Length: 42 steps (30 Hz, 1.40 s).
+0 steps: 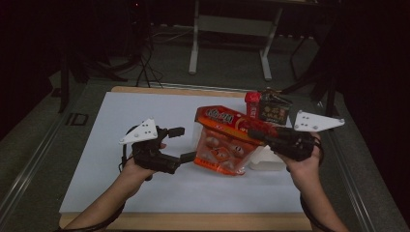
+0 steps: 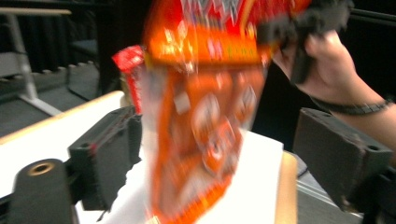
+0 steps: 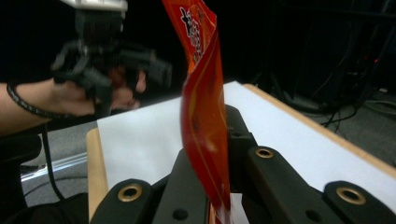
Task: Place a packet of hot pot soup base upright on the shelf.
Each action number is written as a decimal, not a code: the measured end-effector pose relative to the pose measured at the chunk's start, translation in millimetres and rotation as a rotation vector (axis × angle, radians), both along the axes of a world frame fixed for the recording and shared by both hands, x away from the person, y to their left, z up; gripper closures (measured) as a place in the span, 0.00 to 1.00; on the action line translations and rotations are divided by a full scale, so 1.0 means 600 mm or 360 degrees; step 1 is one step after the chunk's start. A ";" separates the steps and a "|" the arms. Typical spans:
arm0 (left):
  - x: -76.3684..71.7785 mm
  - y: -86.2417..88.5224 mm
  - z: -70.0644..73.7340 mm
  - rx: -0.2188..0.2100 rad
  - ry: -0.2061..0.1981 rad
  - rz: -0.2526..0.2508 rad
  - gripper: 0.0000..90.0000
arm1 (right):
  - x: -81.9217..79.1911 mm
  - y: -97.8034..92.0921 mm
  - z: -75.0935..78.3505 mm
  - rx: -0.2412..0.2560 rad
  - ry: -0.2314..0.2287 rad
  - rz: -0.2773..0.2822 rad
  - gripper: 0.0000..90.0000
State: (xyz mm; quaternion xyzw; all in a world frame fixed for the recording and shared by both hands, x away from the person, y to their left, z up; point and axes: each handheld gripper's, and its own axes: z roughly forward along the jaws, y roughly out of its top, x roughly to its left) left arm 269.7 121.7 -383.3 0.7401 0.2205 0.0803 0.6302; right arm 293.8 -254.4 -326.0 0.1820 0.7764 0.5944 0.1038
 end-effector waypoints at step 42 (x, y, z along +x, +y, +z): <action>-0.028 0.071 -0.183 0.0087 0.0102 0.0227 0.04 | 0.075 -0.181 0.039 -0.0196 -0.0046 -0.0488 1.00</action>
